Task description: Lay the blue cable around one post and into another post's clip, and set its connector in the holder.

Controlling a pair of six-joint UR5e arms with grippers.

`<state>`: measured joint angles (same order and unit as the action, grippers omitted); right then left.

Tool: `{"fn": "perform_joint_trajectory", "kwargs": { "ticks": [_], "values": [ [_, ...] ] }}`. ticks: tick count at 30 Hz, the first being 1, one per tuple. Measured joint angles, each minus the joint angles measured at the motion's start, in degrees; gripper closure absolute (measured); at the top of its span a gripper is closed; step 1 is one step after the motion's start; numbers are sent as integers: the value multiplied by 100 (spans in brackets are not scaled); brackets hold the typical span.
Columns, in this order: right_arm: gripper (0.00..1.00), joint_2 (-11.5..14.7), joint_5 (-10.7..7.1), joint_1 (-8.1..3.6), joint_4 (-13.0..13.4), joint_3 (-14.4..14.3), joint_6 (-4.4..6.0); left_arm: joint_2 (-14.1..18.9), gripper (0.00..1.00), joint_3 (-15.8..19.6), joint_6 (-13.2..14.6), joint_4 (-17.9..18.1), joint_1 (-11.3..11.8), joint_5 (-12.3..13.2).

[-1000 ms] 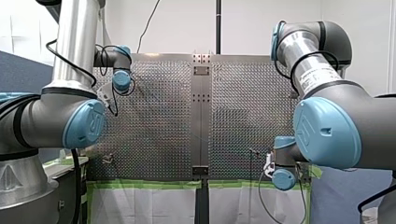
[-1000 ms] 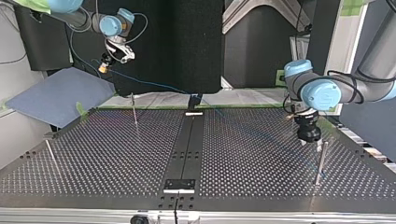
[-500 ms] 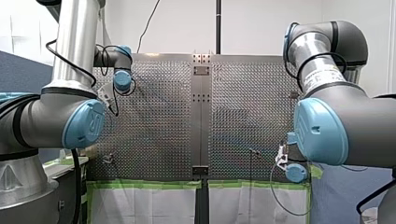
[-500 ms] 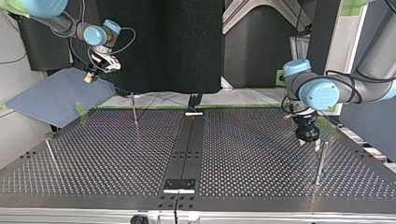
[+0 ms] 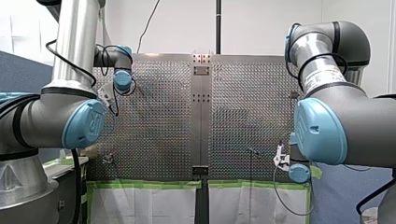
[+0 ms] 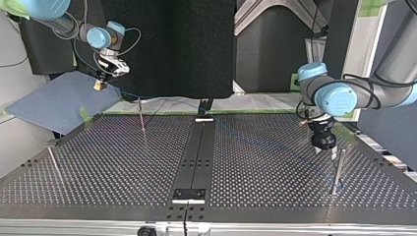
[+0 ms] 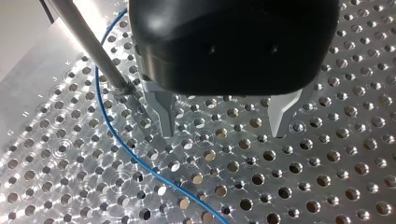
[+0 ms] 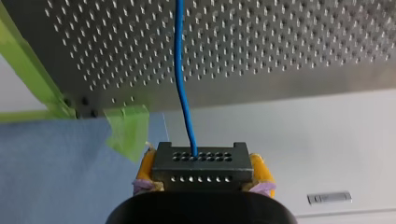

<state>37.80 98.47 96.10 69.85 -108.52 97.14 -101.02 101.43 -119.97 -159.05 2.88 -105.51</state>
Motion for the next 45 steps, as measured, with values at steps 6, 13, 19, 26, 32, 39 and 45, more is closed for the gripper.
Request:
{"fn": "perform_joint_trajectory", "kwargs": {
  "ticks": [6,13,19,26,32,39,45],
  "values": [
    [100,-183,-340,46,26,104,16,0,1,1,0,4,-5,0],
    [100,-441,-651,-17,-66,274,-48,0,1,4,1,4,-16,0],
    [100,-486,-947,-90,-73,289,-62,0,1,3,16,-3,-34,-6],
    [100,-493,-1245,-138,-42,291,-7,-1,1,5,26,-5,-35,-38],
    [100,-495,-1513,-141,-29,308,11,0,1,3,27,-11,-41,-59],
    [100,-495,-1850,-158,-89,391,14,0,1,4,27,-29,-61,-61],
    [100,-493,-2151,-179,-106,400,17,0,1,5,16,-58,-72,-61]
  ]
}}
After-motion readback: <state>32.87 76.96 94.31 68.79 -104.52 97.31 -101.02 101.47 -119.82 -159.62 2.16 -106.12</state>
